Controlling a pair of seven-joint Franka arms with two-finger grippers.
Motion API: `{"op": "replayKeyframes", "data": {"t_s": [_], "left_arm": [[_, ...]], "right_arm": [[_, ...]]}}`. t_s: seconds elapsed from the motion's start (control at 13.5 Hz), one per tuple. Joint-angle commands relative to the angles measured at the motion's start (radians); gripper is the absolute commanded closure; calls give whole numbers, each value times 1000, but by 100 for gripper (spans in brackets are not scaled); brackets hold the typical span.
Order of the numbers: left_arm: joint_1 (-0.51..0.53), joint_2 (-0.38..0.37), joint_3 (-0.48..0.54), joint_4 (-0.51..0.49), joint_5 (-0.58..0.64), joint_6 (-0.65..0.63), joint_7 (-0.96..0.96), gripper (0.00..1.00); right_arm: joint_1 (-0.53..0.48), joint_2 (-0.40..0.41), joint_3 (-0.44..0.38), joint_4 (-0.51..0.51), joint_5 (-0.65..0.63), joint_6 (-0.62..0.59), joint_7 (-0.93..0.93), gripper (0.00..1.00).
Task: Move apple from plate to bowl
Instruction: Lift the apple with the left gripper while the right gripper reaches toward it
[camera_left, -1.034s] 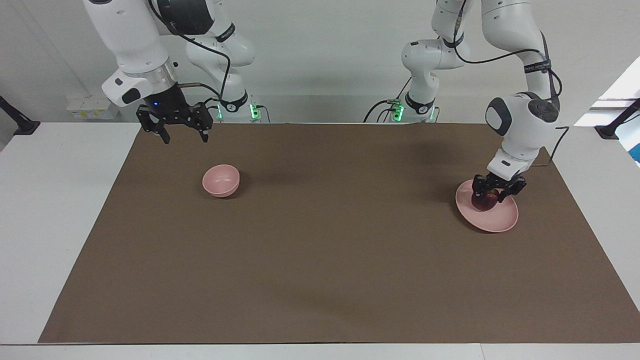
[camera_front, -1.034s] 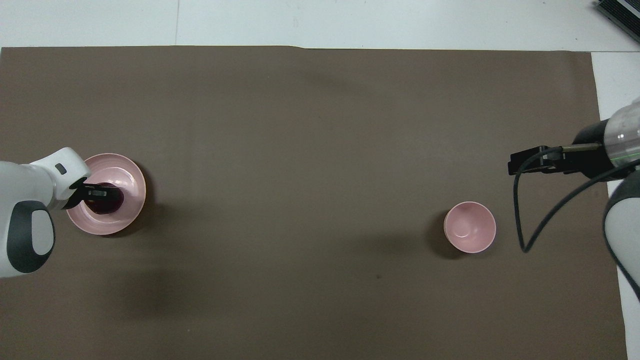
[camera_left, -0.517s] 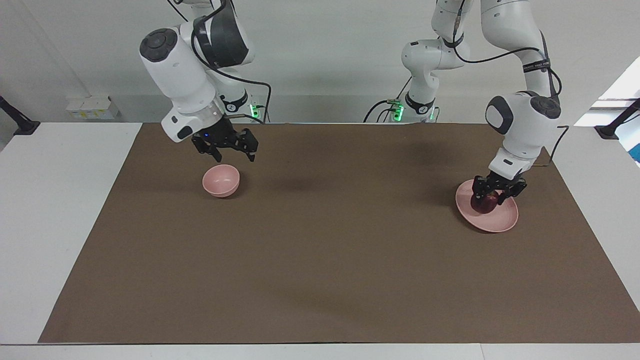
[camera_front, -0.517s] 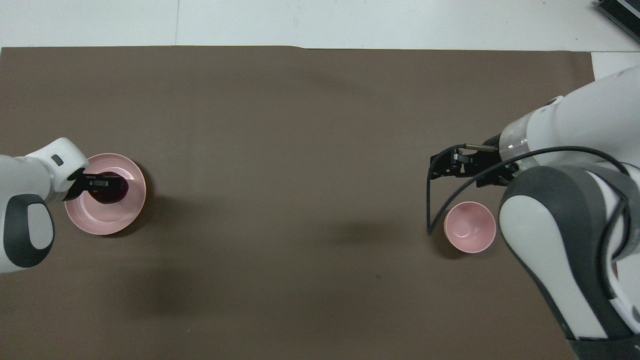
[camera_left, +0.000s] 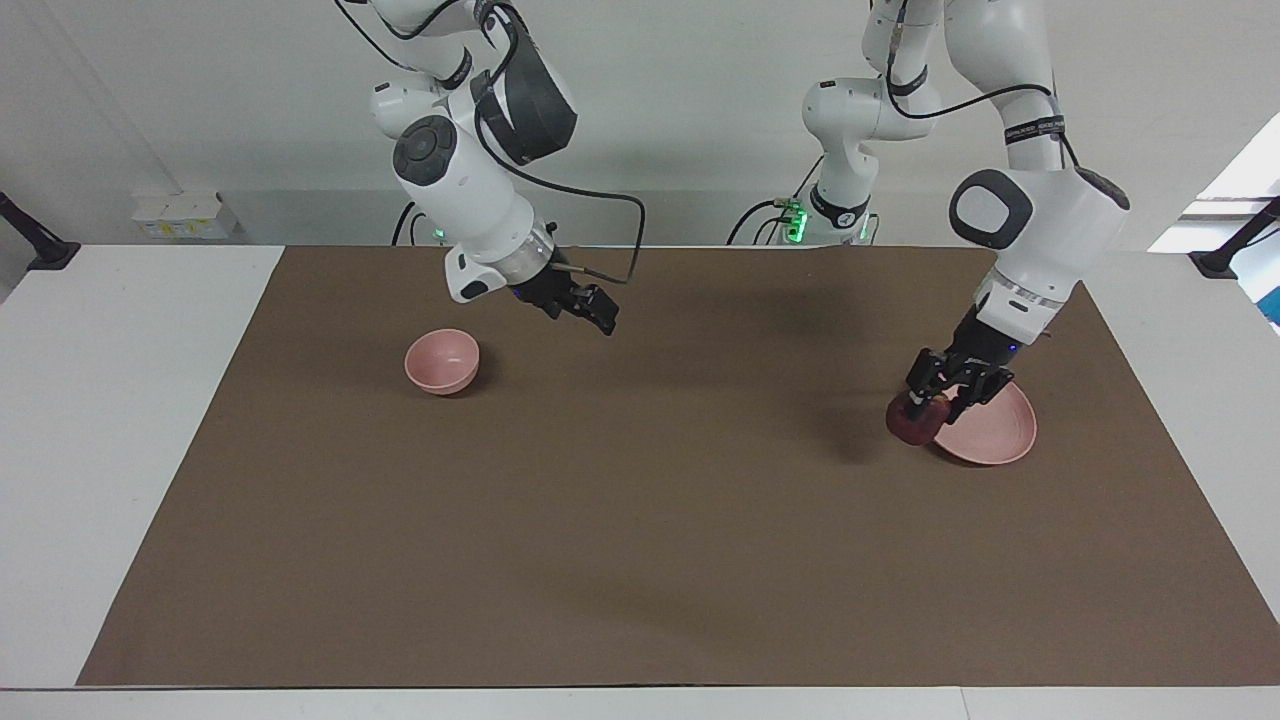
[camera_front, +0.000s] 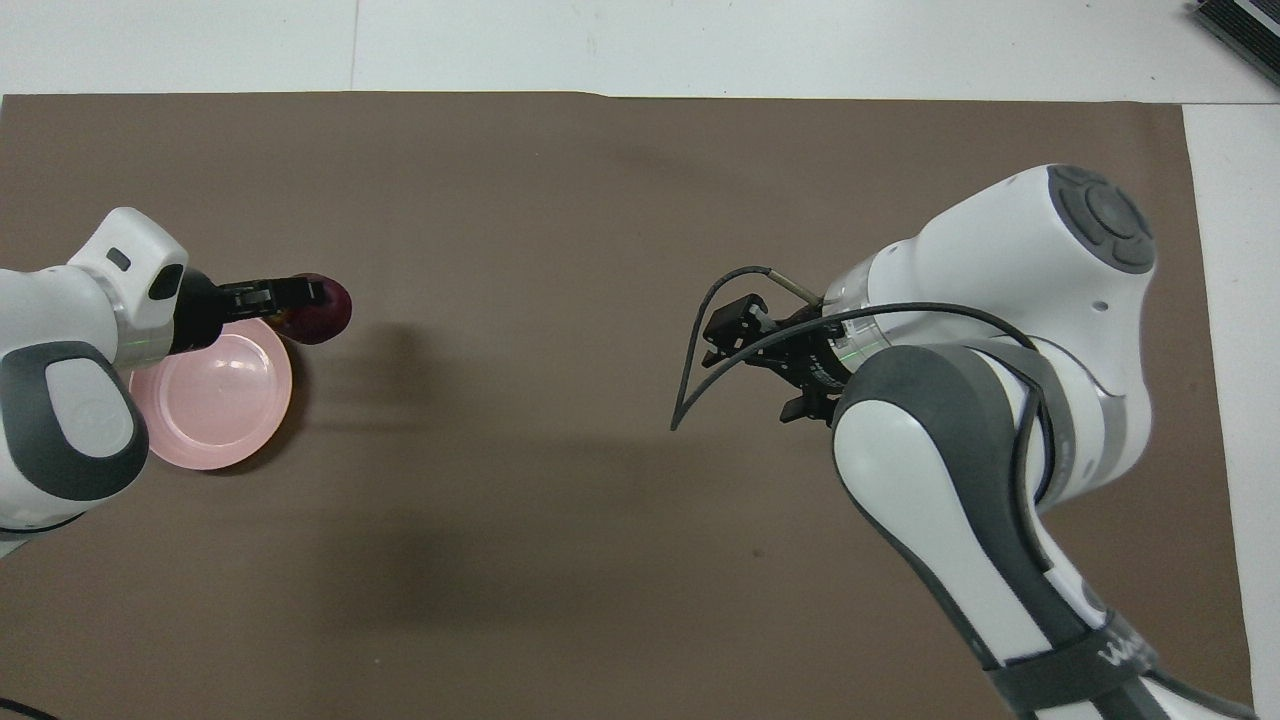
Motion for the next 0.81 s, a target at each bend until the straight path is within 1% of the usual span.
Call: {"op": "replayKeyframes", "data": {"t_s": [0.0,0.07,0.22,0.3,0.37,0.44,0.52,0.66,0.74], "left_arm": [[-39,-7,-46,5,-111,-2,-64,100],[-37,-12,-88,2,-161,9,-72,100],[-37,-16,-152,-7,-250,44,-75,100],[-37,-16,-181,-7,-278,70,-95,100],[-39,-16,-215,-7,-294,101,-121,100],[-39,-16,-246,-7,-295,128,-154,100],[-40,-16,-264,-7,-295,132,-187,100],[-75,-24,-272,-12,-295,135,-228,100],[-92,-24,-274,-11,-295,144,-237,100]], "right_arm": [[4,49,-2,15,114,52,89,0],[16,70,-2,18,161,85,132,0],[67,102,-2,38,200,173,206,0],[81,134,-2,64,235,206,249,0],[82,182,-2,116,273,214,286,0],[84,222,-2,162,286,216,332,0],[85,253,-1,180,278,222,378,0],[90,309,14,228,290,266,444,0],[94,325,21,230,301,283,465,0]]}}
